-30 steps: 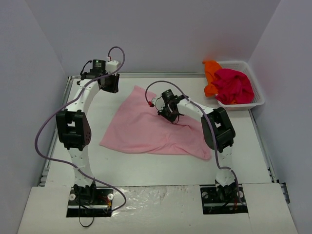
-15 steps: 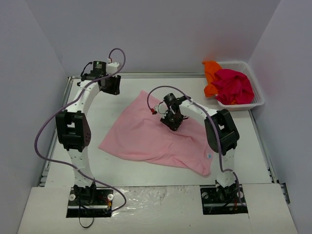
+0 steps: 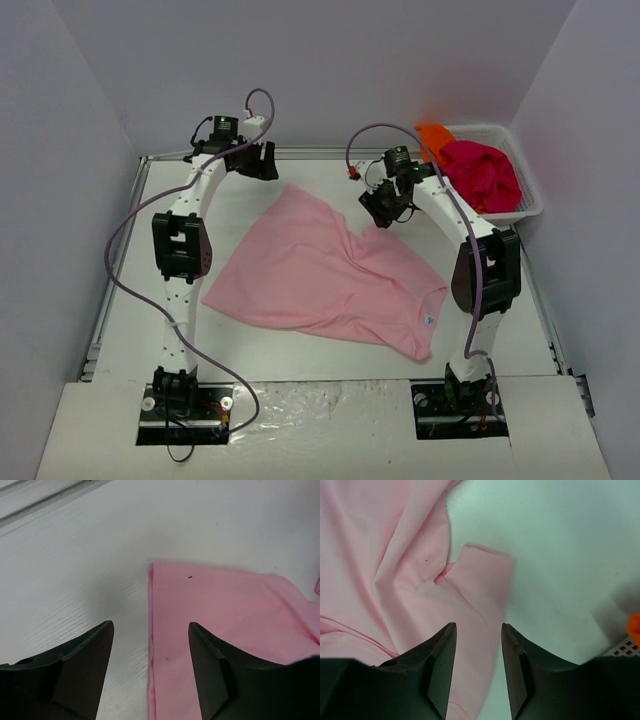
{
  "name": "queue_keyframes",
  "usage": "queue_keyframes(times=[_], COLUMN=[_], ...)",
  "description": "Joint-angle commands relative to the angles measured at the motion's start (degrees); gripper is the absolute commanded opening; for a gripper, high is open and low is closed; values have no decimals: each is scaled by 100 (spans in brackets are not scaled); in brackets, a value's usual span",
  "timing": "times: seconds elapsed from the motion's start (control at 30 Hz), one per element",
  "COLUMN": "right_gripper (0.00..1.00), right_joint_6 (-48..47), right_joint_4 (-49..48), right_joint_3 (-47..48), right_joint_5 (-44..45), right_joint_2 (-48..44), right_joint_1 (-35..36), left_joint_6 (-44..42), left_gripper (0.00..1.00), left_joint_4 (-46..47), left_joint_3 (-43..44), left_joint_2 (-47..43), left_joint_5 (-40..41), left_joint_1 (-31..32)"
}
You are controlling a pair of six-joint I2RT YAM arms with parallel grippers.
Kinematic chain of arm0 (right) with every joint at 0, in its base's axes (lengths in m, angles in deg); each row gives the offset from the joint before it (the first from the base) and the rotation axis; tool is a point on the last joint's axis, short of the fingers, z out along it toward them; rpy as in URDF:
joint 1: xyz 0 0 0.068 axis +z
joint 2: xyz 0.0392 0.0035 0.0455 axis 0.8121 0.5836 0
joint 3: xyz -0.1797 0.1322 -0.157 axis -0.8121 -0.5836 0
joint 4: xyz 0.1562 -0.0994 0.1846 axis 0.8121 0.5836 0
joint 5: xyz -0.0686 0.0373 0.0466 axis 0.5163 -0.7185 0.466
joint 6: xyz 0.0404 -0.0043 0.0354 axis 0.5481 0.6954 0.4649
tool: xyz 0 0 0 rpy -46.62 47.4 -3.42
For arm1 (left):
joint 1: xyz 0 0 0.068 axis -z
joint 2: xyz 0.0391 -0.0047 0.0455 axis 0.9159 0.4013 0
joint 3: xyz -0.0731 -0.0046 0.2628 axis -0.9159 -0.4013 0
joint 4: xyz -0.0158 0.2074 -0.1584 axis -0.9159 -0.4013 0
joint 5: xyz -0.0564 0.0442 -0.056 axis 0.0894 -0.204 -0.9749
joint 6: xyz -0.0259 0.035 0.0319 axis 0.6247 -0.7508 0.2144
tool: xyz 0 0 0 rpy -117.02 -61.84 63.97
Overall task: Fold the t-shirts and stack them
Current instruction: Flatten out the tshirt
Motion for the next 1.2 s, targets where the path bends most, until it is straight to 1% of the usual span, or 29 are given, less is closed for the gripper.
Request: queue_keyframes(times=[0.0, 0.07, 0.13, 0.27, 0.33, 0.53, 0.77, 0.97, 1.17], right_gripper=[37, 37, 37, 36, 36, 35, 33, 32, 32], right_joint_6=[52, 35, 26, 17, 26, 61, 87, 96, 87], right_joint_4=[302, 311, 311, 381, 407, 425, 416, 425, 408], right_joint_3=[-135, -223, -372, -531, -601, -812, -918, -926, -988], right_joint_5=[41, 50, 147, 244, 235, 235, 200, 173, 147], right_joint_2=[75, 40, 22, 13, -22, -154, -154, -154, -127], right_joint_1=[103, 76, 50, -64, -99, -161, -240, -319, -381], left_joint_6=[460, 671, 821, 1417, 1533, 1736, 1543, 1296, 1314], left_gripper=[61, 66, 67, 69, 70, 72, 74, 74, 74], left_joint_4=[-148, 124, 492, 1021, 1214, 1373, 1295, 1101, 1127], left_joint_3=[740, 830, 847, 953, 1005, 1225, 1322, 1357, 1480], left_joint_2=[395, 633, 800, 1073, 1204, 1548, 1671, 1785, 1943], left_joint_5=[-635, -1055, -1434, -1936, -1937, -1955, -1612, -1243, -1199], left_joint_1=[45, 36, 27, 27, 45, 71, 98, 159, 194])
